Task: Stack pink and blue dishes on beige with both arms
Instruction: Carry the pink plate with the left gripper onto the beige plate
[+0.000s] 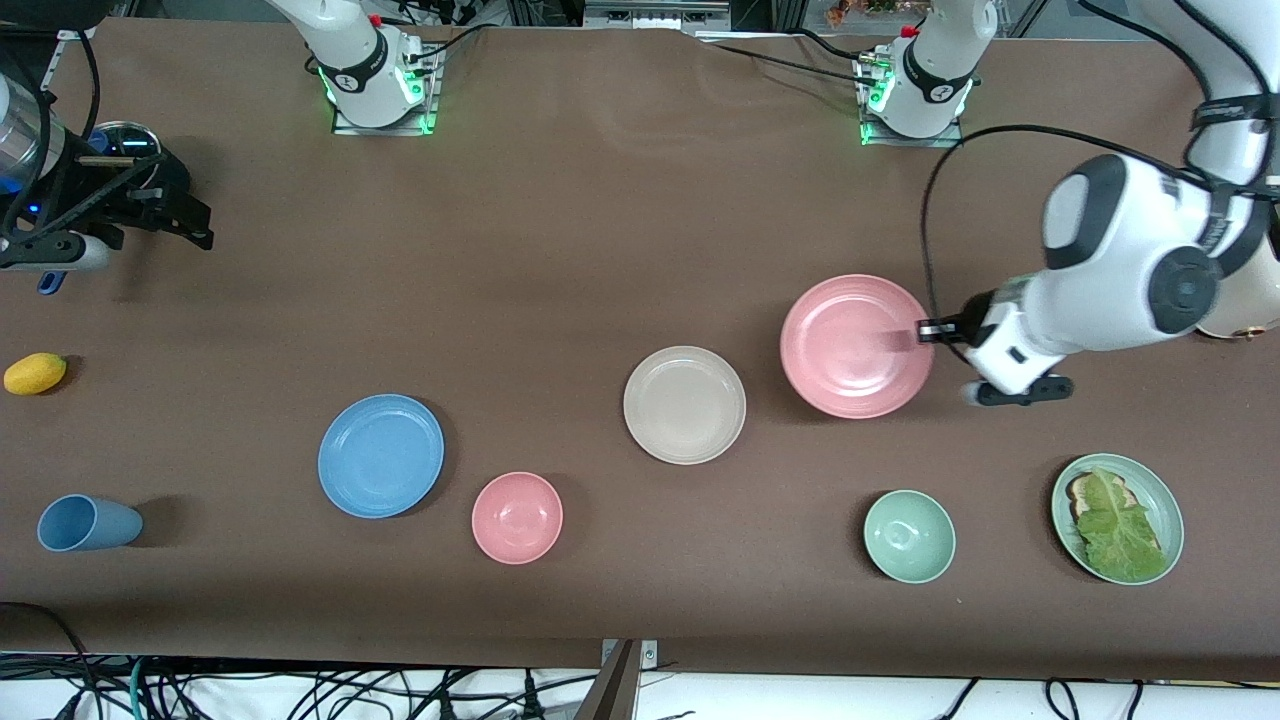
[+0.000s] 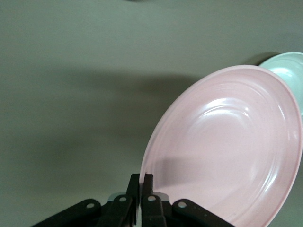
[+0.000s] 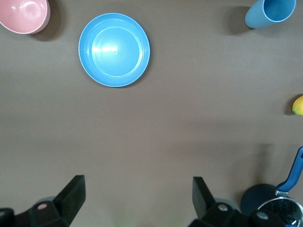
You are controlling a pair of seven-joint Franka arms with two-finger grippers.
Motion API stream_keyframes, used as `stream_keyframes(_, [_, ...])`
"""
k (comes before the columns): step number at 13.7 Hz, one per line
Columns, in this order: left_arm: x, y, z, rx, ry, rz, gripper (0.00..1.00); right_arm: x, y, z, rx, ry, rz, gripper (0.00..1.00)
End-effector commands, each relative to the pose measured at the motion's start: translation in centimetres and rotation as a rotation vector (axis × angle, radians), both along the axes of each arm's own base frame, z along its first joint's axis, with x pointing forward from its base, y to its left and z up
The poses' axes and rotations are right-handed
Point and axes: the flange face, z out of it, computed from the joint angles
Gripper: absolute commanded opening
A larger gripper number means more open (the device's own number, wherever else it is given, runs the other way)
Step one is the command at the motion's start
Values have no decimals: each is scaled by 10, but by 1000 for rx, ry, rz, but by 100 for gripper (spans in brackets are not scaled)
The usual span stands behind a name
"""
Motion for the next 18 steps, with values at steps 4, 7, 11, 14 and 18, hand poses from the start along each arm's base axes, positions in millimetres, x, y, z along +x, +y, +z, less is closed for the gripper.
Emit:
stream_keyframes(4, [12, -100, -38, 10, 7, 94, 0, 3, 4, 8, 5, -20, -2, 100])
stream_keyframes(7, [17, -132, -60, 44, -17, 116, 0, 5, 5, 3, 3, -7, -2, 100])
stream_keyframes(11, [17, -163, -82, 68, -34, 164, 0, 3, 10, 6, -3, -10, 12, 100])
stream_keyframes(14, [19, -171, -96, 83, -47, 171, 0, 7, 6, -3, 3, 11, 21, 100])
stream_keyframes(18, [17, -188, -113, 125, -83, 183, 0, 21, 3, -28, 5, 30, 14, 100])
